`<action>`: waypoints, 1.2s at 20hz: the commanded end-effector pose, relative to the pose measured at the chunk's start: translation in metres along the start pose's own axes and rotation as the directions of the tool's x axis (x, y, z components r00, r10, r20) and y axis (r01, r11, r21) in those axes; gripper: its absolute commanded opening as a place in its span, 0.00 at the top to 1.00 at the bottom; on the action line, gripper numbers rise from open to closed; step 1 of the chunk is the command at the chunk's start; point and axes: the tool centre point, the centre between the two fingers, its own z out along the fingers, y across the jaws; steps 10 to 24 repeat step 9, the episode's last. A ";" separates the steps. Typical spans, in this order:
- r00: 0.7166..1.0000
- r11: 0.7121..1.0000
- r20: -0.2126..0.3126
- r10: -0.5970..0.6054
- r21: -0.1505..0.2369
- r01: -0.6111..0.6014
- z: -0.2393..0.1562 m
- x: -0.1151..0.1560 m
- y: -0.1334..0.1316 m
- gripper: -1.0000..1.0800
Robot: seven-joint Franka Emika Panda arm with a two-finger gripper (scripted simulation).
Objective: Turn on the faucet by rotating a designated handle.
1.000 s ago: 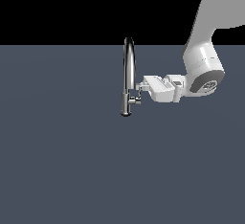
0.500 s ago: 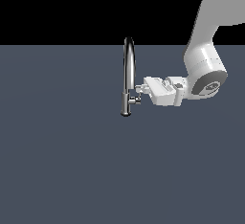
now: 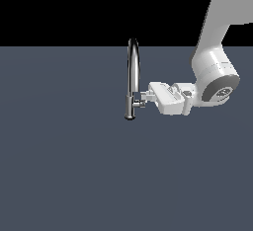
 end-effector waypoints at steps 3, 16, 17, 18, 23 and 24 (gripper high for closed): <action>1.000 1.000 -0.002 0.014 0.005 -0.014 -0.003 0.028 0.011 1.00; 1.000 1.000 -0.003 0.026 0.012 -0.026 -0.008 0.062 0.025 1.00; 1.000 1.000 -0.003 0.026 0.012 -0.026 -0.008 0.062 0.025 1.00; 1.000 1.000 -0.003 0.026 0.012 -0.026 -0.008 0.062 0.025 1.00; 1.000 1.000 -0.003 0.026 0.012 -0.026 -0.008 0.062 0.025 1.00; 1.000 1.000 -0.003 0.026 0.012 -0.026 -0.008 0.062 0.025 1.00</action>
